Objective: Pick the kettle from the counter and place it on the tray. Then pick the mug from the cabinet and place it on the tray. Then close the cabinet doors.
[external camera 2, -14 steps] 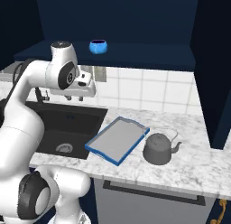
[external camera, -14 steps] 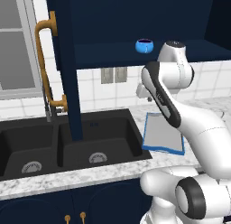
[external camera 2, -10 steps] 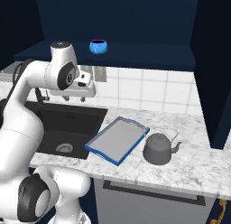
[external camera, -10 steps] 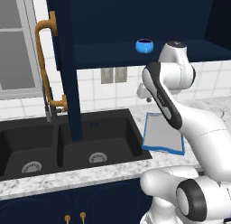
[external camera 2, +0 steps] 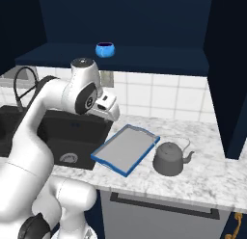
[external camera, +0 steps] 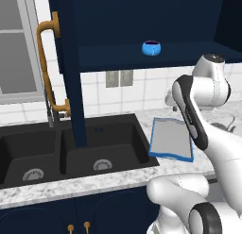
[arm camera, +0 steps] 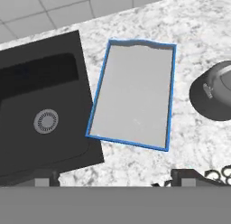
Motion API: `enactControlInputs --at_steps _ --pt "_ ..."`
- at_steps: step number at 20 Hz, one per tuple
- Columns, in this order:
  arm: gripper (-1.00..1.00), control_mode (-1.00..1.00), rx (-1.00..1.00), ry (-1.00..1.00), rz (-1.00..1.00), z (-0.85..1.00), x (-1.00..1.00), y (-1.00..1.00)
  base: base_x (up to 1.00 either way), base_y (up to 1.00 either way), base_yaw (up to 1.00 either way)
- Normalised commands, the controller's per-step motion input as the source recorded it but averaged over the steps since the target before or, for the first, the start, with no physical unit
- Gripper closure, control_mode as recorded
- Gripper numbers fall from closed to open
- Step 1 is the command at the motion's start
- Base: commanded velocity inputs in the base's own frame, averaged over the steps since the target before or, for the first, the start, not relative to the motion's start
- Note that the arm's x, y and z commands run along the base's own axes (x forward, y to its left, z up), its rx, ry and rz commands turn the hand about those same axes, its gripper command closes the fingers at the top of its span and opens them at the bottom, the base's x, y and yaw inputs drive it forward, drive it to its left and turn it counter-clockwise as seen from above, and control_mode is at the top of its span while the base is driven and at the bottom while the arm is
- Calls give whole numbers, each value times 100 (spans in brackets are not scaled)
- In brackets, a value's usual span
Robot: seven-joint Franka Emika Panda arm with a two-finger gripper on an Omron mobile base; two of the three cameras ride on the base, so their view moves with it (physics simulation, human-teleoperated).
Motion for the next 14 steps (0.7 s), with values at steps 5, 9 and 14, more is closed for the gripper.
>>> enactControlInputs --at_steps 5,9,14 --pt "-100 -100 3 0 -49 -16 0 -86 0 0 0" --pt "-100 -100 10 2 -44 -16 0 -92 0 0 0" --pt "-100 -100 5 13 -41 -17 0 -91 0 0 0"
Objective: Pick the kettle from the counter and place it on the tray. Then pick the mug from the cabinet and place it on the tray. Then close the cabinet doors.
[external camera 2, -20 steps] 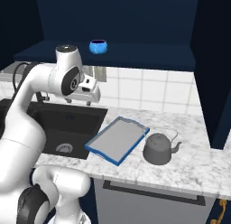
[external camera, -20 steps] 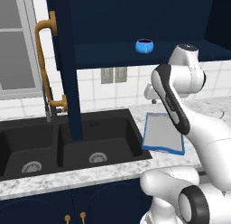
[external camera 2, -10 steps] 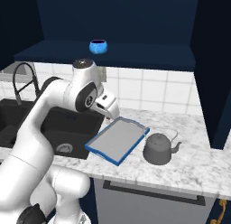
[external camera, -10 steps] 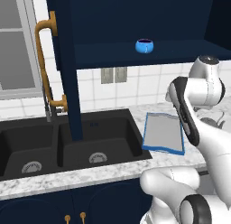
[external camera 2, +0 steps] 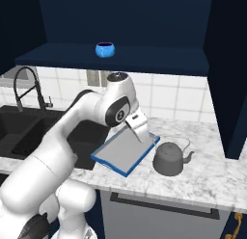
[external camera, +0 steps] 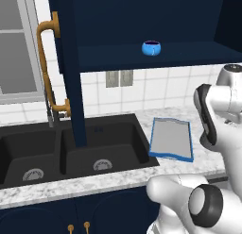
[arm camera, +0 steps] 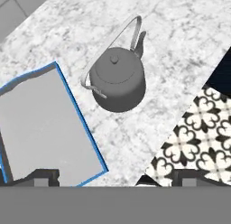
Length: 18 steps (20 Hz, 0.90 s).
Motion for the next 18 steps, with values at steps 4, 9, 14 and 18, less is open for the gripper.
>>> enactControlInputs --at_steps 4,9,14,18 --pt "-100 -100 1 21 -35 -23 13 -82 0 0 0" --pt "-100 -100 0 15 -8 -25 38 -50 0 0 0" --pt "-100 -100 3 2 0 -16 49 -20 0 0 0" --pt "-100 -100 2 0 0 -29 43 -12 0 0 0"
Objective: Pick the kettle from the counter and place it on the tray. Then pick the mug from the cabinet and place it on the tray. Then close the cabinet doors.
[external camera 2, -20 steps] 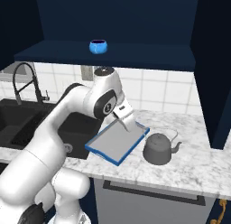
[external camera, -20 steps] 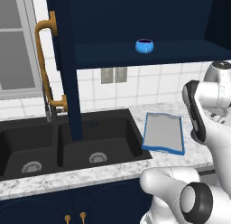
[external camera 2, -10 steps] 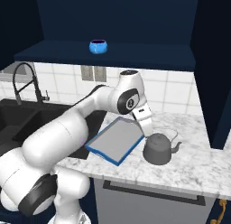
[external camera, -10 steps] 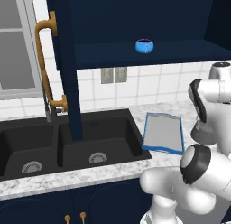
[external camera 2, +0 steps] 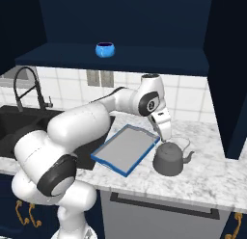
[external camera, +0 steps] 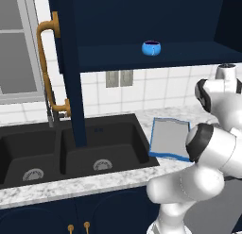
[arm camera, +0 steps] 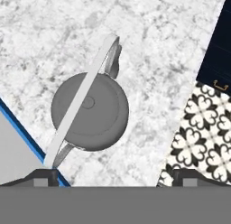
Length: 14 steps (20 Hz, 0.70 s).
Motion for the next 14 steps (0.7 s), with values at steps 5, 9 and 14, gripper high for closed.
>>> enactControlInputs --at_steps 5,9,14 --pt "-100 -100 1 0 0 -35 36 -8 0 0 0" --pt "-100 -100 3 0 0 -29 23 -14 0 0 0" --pt "-100 -100 5 0 0 -24 16 -16 0 0 0"
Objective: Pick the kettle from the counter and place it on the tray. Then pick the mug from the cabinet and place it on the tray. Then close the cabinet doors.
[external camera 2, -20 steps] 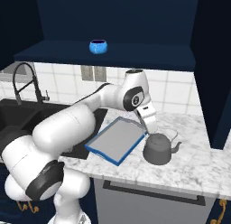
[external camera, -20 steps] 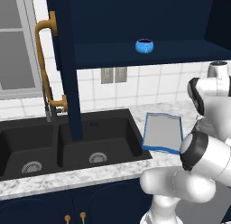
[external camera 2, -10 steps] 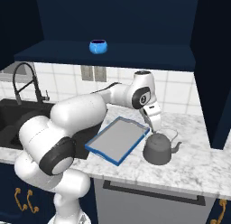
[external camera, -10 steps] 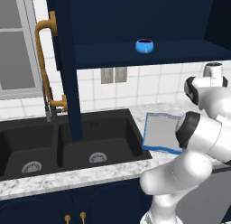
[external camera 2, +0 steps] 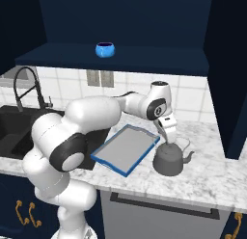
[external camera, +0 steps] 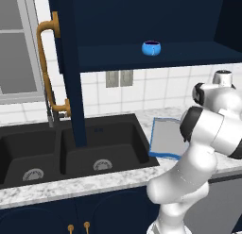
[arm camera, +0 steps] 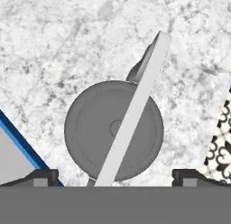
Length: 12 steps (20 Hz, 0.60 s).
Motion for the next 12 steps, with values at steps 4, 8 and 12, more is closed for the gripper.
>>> enactControlInputs --at_steps 4,8,12 --pt "-100 -100 5 0 0 -15 28 -12 0 0 0" --pt "-100 -100 2 0 0 -13 25 -9 0 0 0" --pt "-100 -100 0 0 0 -17 20 -6 0 0 0"
